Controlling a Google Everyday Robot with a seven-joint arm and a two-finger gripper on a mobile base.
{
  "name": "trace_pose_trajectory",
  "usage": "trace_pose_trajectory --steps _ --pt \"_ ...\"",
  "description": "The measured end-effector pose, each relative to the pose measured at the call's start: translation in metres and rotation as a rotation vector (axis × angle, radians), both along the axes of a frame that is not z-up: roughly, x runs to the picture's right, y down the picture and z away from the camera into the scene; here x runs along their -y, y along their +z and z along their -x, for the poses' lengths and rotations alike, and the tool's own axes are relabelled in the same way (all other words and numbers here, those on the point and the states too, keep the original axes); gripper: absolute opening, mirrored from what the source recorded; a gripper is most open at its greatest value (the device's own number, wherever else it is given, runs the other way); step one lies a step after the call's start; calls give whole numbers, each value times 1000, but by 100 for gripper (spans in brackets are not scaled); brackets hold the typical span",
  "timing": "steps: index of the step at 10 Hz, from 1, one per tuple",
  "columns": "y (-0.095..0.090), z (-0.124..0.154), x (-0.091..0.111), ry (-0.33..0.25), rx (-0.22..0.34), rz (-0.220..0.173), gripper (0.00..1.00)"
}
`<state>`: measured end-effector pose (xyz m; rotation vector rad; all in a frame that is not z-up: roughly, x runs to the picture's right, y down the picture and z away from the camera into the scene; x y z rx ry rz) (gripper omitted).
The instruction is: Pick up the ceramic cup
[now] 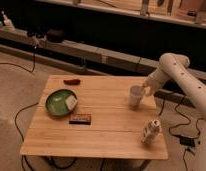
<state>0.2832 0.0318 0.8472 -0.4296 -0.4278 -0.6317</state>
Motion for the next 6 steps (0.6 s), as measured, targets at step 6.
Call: trace_pose_trajectory --steps 6 --pt "16 1 -15 -29 -2 16 36"
